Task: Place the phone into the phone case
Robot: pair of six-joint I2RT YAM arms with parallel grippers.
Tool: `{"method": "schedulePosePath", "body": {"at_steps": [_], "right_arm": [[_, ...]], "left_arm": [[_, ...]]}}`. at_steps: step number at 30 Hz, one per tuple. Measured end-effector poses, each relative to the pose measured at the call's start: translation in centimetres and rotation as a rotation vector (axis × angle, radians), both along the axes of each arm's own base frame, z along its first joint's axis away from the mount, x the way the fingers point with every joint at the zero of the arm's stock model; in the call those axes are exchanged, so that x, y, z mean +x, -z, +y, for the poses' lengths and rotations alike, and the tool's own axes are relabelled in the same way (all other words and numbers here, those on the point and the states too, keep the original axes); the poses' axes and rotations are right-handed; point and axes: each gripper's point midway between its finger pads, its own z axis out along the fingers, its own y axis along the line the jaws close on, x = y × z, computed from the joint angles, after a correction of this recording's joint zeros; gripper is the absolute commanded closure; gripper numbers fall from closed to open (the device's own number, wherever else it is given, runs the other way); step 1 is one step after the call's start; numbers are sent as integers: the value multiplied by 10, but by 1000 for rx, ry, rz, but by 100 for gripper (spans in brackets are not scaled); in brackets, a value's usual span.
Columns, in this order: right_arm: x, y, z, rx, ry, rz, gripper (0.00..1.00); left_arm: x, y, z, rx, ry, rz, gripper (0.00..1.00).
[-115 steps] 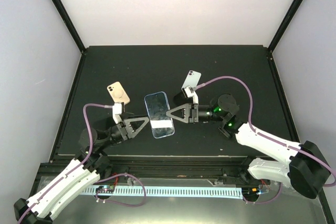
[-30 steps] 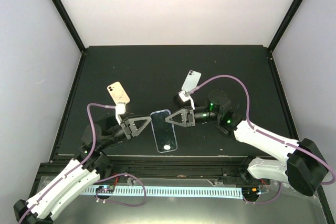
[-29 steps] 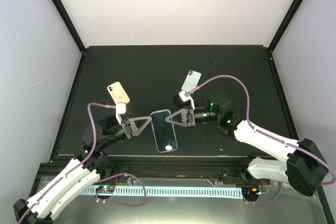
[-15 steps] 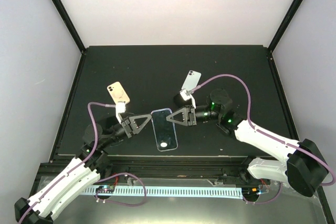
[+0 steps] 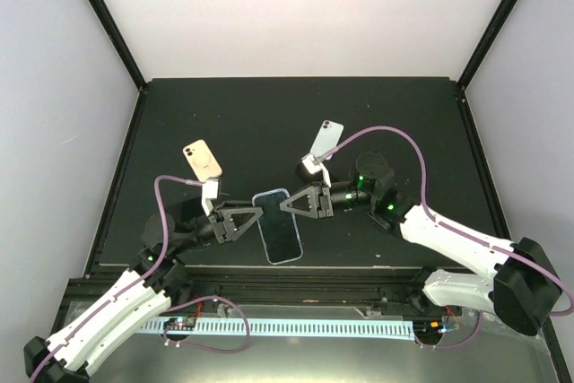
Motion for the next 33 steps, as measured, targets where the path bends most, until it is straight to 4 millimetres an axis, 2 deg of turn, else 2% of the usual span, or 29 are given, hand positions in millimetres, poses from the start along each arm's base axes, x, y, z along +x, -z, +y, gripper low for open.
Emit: {"method": "schedulePosePath", "body": {"at_steps": [1, 5, 9, 12, 16, 18, 22, 24, 26, 30, 33], "right_arm": [[0, -4, 1, 6, -1, -6, 92], [5, -17, 2, 25, 23, -24, 91], [10, -13, 3, -1, 49, -4, 84], [14, -9, 2, -20, 65, -4, 79], [19, -7, 1, -53, 84, -1, 65], [24, -13, 0, -59, 103, -13, 66], [31, -26, -3, -62, 137, -53, 77], [32, -27, -3, -65, 140, -57, 79], [32, -26, -3, -67, 139, -60, 77], [33, -23, -4, -77, 139, -63, 67], [32, -23, -4, -86, 135, -72, 67]], "left_arm": [[-1, 1, -1, 6, 10, -2, 44], [0, 9, -6, 33, 32, 12, 69], [-3, 5, -10, 34, 62, -9, 97], [-3, 6, -12, 38, 73, -12, 98], [-2, 10, -14, 53, 78, -15, 98], [-4, 13, -16, 66, 94, -17, 98], [-9, 11, -17, 73, 123, -41, 98], [-11, 10, -18, 74, 136, -52, 98], [-11, 11, -19, 79, 144, -51, 98], [-11, 14, -21, 91, 151, -40, 98], [-10, 17, -21, 103, 152, -31, 98]]}}
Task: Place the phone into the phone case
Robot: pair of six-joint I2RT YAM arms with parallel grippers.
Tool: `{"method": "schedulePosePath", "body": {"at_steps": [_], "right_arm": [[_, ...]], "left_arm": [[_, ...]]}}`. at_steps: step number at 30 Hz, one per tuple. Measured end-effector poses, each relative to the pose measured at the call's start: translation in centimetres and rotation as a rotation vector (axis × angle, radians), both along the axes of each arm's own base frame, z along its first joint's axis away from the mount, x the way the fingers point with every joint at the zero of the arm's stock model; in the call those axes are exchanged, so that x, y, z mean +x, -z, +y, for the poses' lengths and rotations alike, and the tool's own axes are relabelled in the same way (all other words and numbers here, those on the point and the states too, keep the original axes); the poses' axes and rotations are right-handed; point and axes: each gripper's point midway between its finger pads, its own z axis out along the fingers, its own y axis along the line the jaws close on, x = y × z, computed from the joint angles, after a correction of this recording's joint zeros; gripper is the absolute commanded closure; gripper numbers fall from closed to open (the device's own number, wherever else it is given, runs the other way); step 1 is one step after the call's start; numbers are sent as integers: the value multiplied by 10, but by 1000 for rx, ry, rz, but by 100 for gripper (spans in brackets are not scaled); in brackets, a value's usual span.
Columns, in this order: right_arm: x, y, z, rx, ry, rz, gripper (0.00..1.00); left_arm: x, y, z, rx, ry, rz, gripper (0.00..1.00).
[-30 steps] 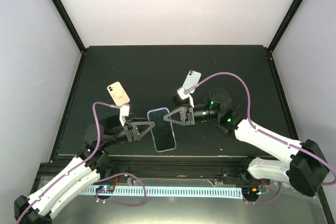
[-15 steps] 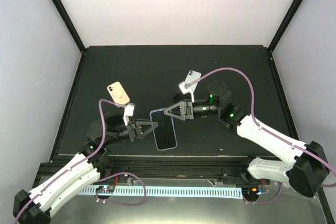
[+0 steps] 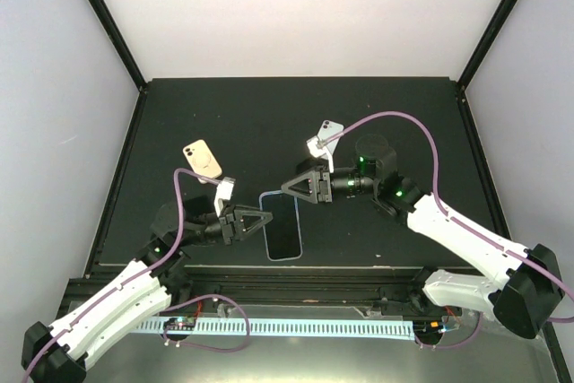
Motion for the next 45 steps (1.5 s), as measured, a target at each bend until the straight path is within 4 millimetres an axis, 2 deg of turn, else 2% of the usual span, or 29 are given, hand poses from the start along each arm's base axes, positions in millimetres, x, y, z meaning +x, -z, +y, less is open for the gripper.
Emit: {"method": "schedulePosePath", "body": {"at_steps": [8, 10, 14, 16, 19, 23, 24, 28, 31, 34, 35, 36, 38, 40, 45], "right_arm": [[-3, 11, 0, -39, -27, -5, 62], [-4, 16, 0, -52, -33, -4, 68], [-4, 22, -2, -74, -35, -13, 88], [-3, 23, -2, -79, -34, -23, 93], [-5, 21, -3, -74, -43, -48, 99], [-4, 20, -3, -71, -40, -67, 99], [-3, 20, -3, -72, -37, -69, 96], [0, 23, -4, -83, -21, -74, 63], [8, 31, -6, -122, 30, -64, 39], [19, 38, -13, -164, 99, -61, 20], [29, 41, -22, -200, 171, -68, 4], [29, 41, -22, -202, 175, -69, 1], [35, 43, -29, -226, 219, -80, 0], [37, 44, -34, -247, 253, -89, 0], [42, 48, -47, -301, 320, -114, 0]], "left_arm": [[2, 7, 0, 28, -12, 21, 98], [3, 9, 1, 35, -17, 27, 98], [3, 9, 0, 42, -19, 29, 98], [3, 10, 1, 44, -23, 32, 99], [3, 9, 1, 46, -24, 35, 98], [5, 8, 1, 65, -34, 38, 98], [5, 8, 1, 69, -38, 38, 99], [8, 10, 1, 86, -54, 37, 98], [19, 16, 4, 114, -115, 45, 98], [33, 34, 7, 178, -185, 79, 98], [45, 47, 10, 250, -242, 109, 98], [46, 48, 10, 253, -245, 110, 98], [56, 56, 14, 305, -286, 132, 98], [70, 55, 16, 344, -318, 142, 98], [122, 62, 29, 423, -424, 198, 98]]}}
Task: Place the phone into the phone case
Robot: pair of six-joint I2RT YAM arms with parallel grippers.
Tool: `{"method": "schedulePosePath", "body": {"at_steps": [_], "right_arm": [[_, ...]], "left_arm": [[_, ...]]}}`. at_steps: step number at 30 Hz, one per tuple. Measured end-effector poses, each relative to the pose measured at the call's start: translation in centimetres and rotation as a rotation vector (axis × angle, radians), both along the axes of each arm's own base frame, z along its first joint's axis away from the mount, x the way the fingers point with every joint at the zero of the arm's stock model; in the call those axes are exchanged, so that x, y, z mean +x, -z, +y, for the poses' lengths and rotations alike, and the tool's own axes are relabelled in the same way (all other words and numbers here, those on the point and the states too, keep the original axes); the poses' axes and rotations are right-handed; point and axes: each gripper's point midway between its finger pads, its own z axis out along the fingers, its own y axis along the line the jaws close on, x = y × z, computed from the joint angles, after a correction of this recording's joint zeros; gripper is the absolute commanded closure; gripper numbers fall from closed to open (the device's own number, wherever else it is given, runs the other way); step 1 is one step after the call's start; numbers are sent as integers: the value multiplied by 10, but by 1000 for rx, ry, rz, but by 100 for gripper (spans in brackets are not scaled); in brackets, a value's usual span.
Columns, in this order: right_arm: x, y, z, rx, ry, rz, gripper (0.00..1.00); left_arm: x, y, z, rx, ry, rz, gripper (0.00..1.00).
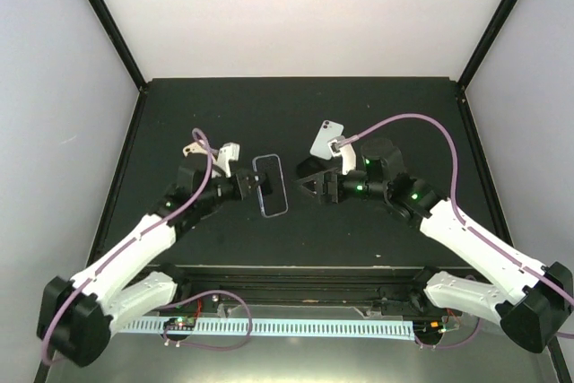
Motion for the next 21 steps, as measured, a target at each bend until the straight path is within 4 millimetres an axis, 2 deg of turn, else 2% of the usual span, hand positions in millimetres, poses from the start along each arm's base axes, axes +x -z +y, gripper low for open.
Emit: {"method": "schedulePosePath", "body": {"at_steps": [3, 6, 11, 18, 21], "right_arm": [[4, 3, -7, -40, 34, -11, 0], [6, 5, -13, -68, 62, -24, 0], [9, 6, -22, -96, 96, -43, 0], [10, 9, -23, -111, 102, -41, 0], [10, 10, -23, -115, 103, -38, 0]], "left_arm": [[29, 11, 8, 33, -30, 48, 98], [59, 30, 17, 72, -51, 122, 98], [105, 62, 21, 109, -39, 238, 98], [143, 87, 9, 95, 8, 307, 98], [149, 101, 6, 92, 21, 341, 92]]}}
